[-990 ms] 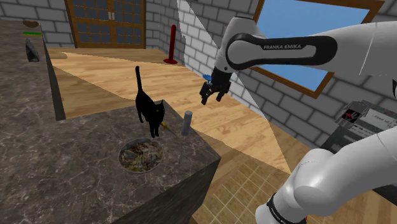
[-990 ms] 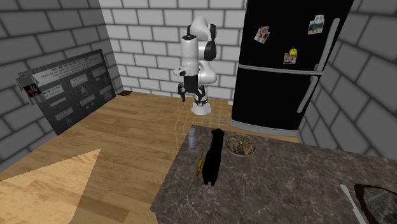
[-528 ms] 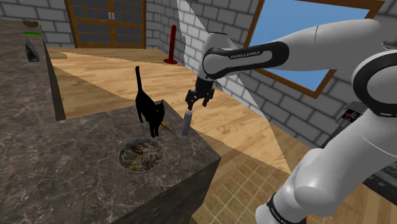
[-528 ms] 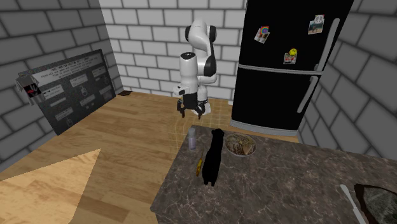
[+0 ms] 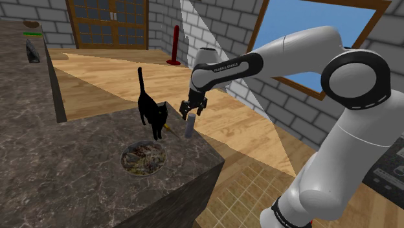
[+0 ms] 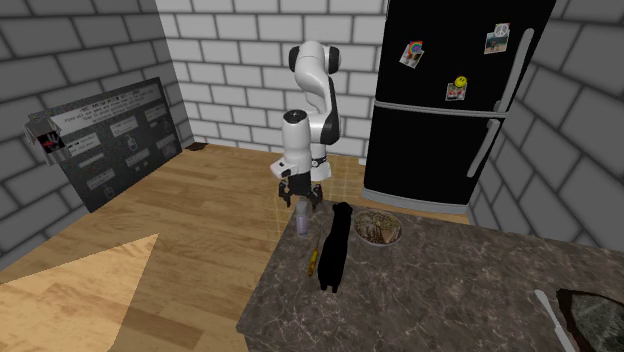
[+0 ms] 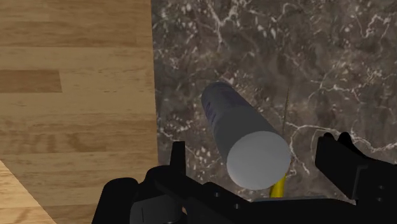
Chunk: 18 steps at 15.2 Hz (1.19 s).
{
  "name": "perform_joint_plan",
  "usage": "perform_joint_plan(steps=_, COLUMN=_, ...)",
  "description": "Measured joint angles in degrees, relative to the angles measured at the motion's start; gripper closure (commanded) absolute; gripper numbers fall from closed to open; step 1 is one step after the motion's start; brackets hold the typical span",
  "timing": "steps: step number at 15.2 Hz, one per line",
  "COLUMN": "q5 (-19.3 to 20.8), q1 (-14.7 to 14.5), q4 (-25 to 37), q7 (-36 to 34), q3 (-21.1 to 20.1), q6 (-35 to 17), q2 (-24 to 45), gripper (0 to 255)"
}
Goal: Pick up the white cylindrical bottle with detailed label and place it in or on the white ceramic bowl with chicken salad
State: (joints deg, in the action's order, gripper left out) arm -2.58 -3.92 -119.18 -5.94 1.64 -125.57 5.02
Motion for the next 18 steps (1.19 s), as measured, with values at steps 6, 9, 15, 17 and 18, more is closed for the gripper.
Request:
perform_joint_plan(steps=6, q5=-0.2, q1=0.0, q4=-1.3, q7=0.2, q3=0.0, q6=-3.0, q2=1.7, gripper=0)
perform_joint_plan(steps=9, q5=-0.2, q1=0.0, q4=-1.4, q7=0.2, q3=0.0, q6=-3.2, q2=1.8, gripper=0)
perform_joint_plan(steps=15, q5=-0.2, q1=0.0, q4=-1.3, q7=0.2, q3=0.0, q6=-3.2, q2=1.8, gripper=255)
perform_joint_plan(steps=17, q5=-0.2, q1=0.0, q4=-1.3, q7=0.2, q3=0.0, q6=-3.2, q2=1.8, gripper=255)
perform_joint_plan(steps=18, q5=-0.2, q1=0.0, q4=-1.3, q7=0.2, q3=0.0, q6=-3.2, q2=1.8, gripper=255)
